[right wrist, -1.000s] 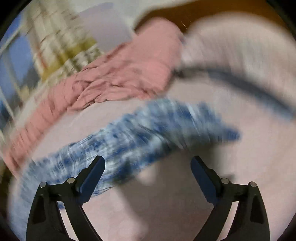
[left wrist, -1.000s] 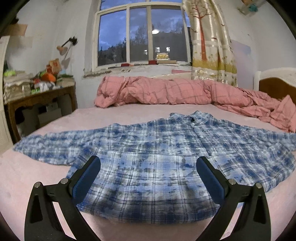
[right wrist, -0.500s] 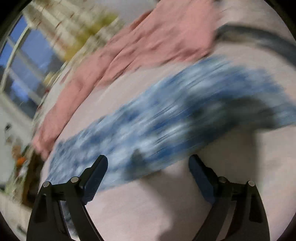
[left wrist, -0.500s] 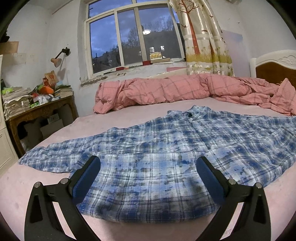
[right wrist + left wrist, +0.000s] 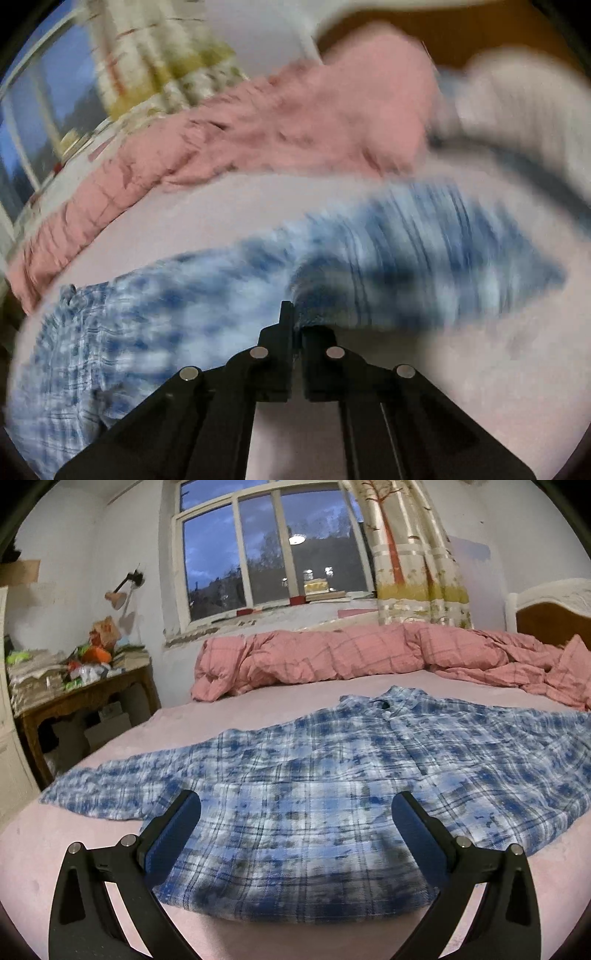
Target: Fold large clothes
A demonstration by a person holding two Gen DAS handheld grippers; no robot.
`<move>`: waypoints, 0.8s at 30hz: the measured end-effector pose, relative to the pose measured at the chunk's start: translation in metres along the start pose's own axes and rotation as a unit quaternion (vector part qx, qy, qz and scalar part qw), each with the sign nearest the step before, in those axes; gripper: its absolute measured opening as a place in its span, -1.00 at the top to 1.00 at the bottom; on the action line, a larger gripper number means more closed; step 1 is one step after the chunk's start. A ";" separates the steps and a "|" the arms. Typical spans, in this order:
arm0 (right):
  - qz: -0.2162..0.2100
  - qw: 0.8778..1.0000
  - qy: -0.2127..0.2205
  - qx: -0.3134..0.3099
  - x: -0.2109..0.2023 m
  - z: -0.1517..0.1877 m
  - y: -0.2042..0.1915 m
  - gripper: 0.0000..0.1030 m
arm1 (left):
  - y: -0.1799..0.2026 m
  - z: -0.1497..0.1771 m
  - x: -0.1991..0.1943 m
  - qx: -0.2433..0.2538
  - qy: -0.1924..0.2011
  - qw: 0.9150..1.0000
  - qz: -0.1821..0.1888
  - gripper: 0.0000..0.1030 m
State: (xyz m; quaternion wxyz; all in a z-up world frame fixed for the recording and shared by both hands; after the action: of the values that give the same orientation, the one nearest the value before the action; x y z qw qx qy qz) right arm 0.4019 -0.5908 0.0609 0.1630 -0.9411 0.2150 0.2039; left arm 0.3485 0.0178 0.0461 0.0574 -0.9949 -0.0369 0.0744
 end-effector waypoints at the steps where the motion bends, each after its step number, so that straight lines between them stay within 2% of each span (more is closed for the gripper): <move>1: -0.008 1.000 0.013 -0.013 -0.010 -0.008 -0.027 0.92 | -0.003 0.000 0.000 -0.006 -0.001 1.000 -0.003 -0.99; 3: -0.020 0.997 0.042 -0.061 -0.030 -0.018 -0.089 0.92 | -0.006 0.000 -0.002 -0.013 0.001 1.000 -0.005 -0.99; 5: -0.067 0.991 0.046 -0.108 -0.044 -0.014 -0.164 0.92 | -0.007 0.000 -0.003 -0.016 0.002 1.000 -0.001 -0.99; 7: -0.119 0.985 0.023 -0.121 -0.044 0.005 -0.222 0.92 | -0.006 0.001 -0.002 -0.013 -0.001 1.000 0.002 -0.99; 9: -0.153 0.979 -0.019 -0.135 -0.037 0.047 -0.278 0.92 | -0.005 0.001 -0.003 -0.013 -0.001 1.000 0.007 -0.99; 12: -0.145 0.967 -0.089 -0.189 -0.022 0.113 -0.327 0.92 | -0.006 0.001 -0.004 -0.013 0.000 1.000 0.010 -0.99; 14: -0.126 0.963 -0.095 -0.217 -0.019 0.141 -0.334 0.88 | -0.004 0.000 -0.004 -0.009 -0.002 1.000 0.011 -0.99; 15: -0.107 0.963 -0.079 -0.234 -0.021 0.152 -0.333 0.79 | -0.003 0.000 -0.003 -0.006 -0.004 1.000 0.012 -0.99; 17: -0.095 0.964 -0.078 -0.237 -0.027 0.157 -0.330 0.78 | 0.001 0.002 -0.001 0.001 -0.008 1.000 0.013 -0.99; 18: -0.104 0.967 -0.079 -0.218 -0.032 0.151 -0.327 0.77 | 0.001 0.002 -0.001 0.004 -0.009 1.000 0.013 -0.99; 20: -0.135 0.972 -0.079 -0.175 -0.046 0.141 -0.315 0.59 | 0.001 0.002 -0.001 0.004 -0.008 1.000 0.013 -0.99; 22: -0.150 0.975 -0.094 -0.134 -0.057 0.132 -0.302 -0.01 | 0.002 0.002 0.000 0.003 -0.009 1.000 0.013 -0.99; 24: -0.143 0.982 -0.083 -0.092 -0.071 0.125 -0.290 -0.27 | 0.002 0.002 0.000 0.003 -0.011 1.000 0.012 -0.99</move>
State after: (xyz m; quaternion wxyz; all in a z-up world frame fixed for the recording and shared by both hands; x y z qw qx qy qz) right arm 0.4408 -0.2698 0.0481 0.1208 -0.9529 0.0444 0.2747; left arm 0.3481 0.0165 0.0437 0.0595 -0.9942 -0.0249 0.0861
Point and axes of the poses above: each gripper's, at about its wrist camera, not at the fingertips, and x roughly the way its jaws point, y to its right, z to its underside, the point moved 1 cm from there along x, roughly the way its jaws point, and after that the axes turned 14 degrees about y, right-handed, at the moved point
